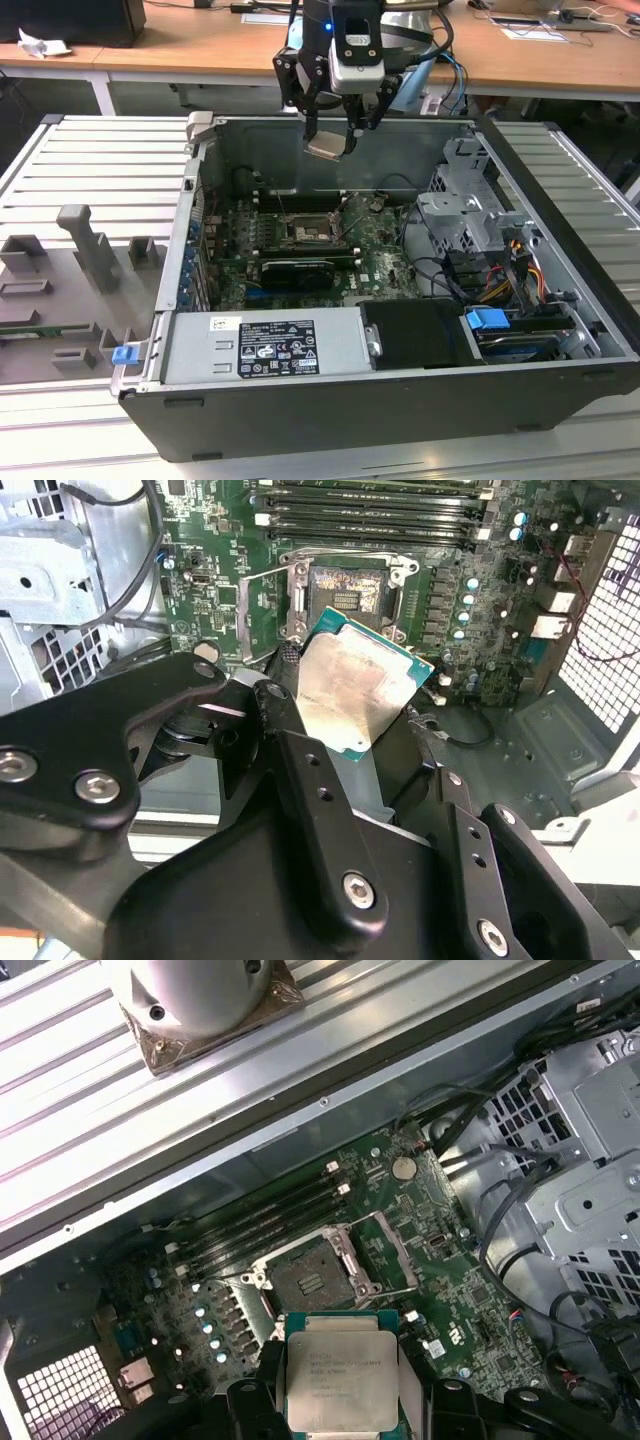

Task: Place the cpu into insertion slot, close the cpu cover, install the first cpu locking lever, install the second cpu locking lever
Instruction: 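Place the cpu into insertion slot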

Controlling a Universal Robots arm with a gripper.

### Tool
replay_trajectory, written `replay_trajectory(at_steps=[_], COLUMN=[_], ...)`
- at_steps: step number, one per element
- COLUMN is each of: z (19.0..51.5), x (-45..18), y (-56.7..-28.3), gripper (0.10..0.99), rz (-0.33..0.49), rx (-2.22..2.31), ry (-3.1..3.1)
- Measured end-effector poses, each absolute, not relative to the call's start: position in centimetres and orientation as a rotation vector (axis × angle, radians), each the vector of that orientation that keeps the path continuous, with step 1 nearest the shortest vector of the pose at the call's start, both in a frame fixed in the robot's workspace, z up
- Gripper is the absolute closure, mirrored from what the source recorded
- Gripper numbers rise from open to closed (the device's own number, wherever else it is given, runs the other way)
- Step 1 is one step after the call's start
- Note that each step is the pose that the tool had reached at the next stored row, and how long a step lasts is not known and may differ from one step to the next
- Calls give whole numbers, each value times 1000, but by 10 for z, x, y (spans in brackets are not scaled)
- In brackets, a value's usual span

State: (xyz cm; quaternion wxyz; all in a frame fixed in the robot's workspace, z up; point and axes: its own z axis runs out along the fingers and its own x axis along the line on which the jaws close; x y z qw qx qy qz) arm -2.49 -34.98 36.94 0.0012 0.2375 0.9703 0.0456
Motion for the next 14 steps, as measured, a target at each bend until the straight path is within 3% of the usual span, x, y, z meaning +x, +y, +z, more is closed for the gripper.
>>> replay_trajectory(at_steps=[14], z=[369], x=[-25], y=[-350], gripper=[545], rz=[143], rx=[866], ry=[3010])
